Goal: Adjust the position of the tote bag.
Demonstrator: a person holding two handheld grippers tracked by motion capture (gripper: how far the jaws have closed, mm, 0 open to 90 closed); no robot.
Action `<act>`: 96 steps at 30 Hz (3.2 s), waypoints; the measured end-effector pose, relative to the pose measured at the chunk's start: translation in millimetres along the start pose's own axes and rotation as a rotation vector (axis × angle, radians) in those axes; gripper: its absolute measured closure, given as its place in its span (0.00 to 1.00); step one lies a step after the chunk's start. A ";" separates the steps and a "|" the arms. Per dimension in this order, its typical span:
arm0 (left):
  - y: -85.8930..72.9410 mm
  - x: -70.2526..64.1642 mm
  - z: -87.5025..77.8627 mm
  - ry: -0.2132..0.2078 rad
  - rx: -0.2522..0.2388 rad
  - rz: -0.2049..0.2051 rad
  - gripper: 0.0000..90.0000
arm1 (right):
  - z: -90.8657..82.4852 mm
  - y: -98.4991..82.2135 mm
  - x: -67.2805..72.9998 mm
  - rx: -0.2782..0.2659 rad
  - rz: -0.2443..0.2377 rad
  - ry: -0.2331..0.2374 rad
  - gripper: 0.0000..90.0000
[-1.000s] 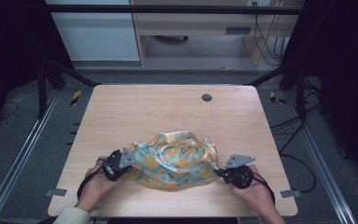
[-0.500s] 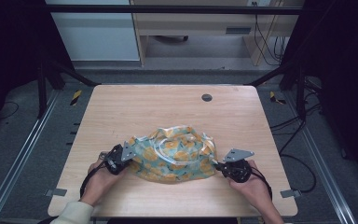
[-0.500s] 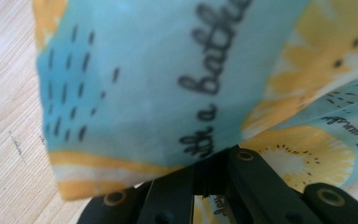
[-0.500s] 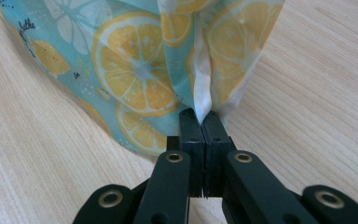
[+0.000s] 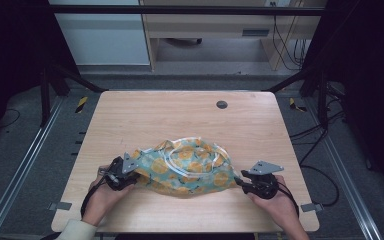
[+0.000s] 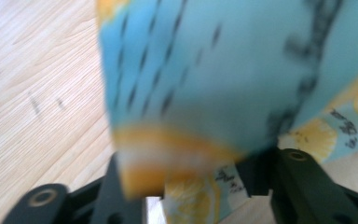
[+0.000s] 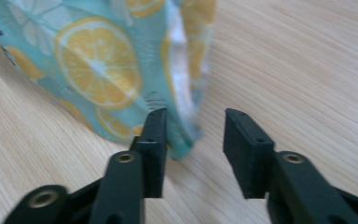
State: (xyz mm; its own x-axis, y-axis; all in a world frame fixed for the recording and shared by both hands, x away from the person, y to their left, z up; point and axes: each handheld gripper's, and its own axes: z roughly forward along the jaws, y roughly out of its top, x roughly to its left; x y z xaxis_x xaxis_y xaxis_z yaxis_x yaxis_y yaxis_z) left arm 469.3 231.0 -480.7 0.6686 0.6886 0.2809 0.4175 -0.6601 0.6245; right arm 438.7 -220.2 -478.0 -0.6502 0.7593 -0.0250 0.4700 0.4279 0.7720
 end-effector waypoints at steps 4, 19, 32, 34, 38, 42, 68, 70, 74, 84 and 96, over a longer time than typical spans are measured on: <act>-7.8 5.6 -12.1 0.011 -0.002 -0.029 0.50 | -11.4 -5.0 -0.4 -0.026 0.022 -0.036 0.44; -27.9 39.4 -31.0 0.111 0.020 -0.123 0.48 | -38.1 10.0 -0.3 -0.095 0.024 -0.065 0.53; -39.1 55.9 -37.3 0.123 -0.034 -0.260 0.47 | -10.3 102.4 8.5 -0.133 -0.010 0.051 0.67; -36.1 53.5 -38.5 0.122 -0.057 -0.253 0.47 | 6.3 115.5 7.4 -0.112 0.002 0.071 0.65; -33.3 49.6 -37.2 0.114 -0.062 -0.240 0.47 | 45.3 133.6 6.7 -0.043 0.018 0.099 0.58; -31.7 48.7 -36.8 0.109 -0.064 -0.234 0.46 | 72.0 138.1 5.5 0.046 0.040 0.115 0.63; 38.4 21.9 -91.1 -0.062 -0.348 -0.171 0.48 | -18.9 117.7 80.3 -0.241 -0.082 0.334 1.00; 48.8 15.7 -90.9 -0.118 -0.372 -0.152 0.46 | -17.3 113.6 84.3 -0.235 -0.089 0.339 1.00; 67.0 7.4 -84.0 -0.171 -0.367 -0.108 0.41 | -12.5 107.7 87.9 -0.217 -0.101 0.346 1.00; 106.3 3.1 -34.7 -0.262 -0.177 -0.046 0.47 | -12.3 105.9 85.0 -0.209 -0.096 0.346 1.00; 68.8 -10.4 -73.4 -0.165 -0.363 -0.071 0.94 | -20.2 93.7 91.4 -0.195 -0.107 0.358 1.00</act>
State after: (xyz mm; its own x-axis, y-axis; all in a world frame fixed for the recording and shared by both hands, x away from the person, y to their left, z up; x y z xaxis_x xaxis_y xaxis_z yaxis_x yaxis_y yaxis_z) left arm 445.9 200.5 -387.1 0.7481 0.6517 0.1254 0.2413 -0.4431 0.8634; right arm 411.3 -120.6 -395.1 -0.8717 0.4829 0.0838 0.2889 0.3683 0.8837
